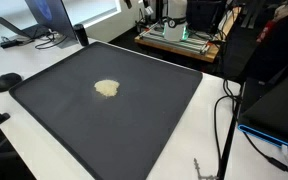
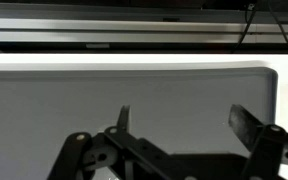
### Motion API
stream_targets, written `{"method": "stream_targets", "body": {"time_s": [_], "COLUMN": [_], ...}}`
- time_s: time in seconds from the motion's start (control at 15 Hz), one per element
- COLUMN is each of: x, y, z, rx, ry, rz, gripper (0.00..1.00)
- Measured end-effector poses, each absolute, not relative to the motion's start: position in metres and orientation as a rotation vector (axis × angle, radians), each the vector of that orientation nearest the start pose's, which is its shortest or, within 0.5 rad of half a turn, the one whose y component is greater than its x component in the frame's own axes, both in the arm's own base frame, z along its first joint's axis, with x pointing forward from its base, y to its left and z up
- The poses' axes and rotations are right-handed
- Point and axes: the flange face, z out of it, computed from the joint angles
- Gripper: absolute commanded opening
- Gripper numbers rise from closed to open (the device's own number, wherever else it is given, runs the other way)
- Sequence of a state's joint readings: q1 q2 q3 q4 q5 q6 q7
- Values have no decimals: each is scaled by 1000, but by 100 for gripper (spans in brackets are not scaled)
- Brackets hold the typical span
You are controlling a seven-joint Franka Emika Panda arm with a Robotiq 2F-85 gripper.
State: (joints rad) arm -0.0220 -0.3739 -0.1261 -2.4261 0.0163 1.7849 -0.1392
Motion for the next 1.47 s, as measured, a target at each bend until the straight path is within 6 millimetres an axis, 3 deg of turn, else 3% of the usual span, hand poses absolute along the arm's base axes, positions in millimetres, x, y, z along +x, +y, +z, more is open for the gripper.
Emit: {"method": "stream_targets", "body": {"time_s": [0.6, 0.73, 1.0, 1.27, 1.47], "x": [393, 396, 393, 372, 356], "y": [-57, -44, 23, 100, 138], "z": [426, 430, 455, 483, 499], "rx": [-3025, -3045, -3104, -3109, -3069], "ry": [-8, -63, -297, -573, -731], "rz": [389, 358, 260, 132, 47], "gripper": [100, 100, 100, 100, 100]}}
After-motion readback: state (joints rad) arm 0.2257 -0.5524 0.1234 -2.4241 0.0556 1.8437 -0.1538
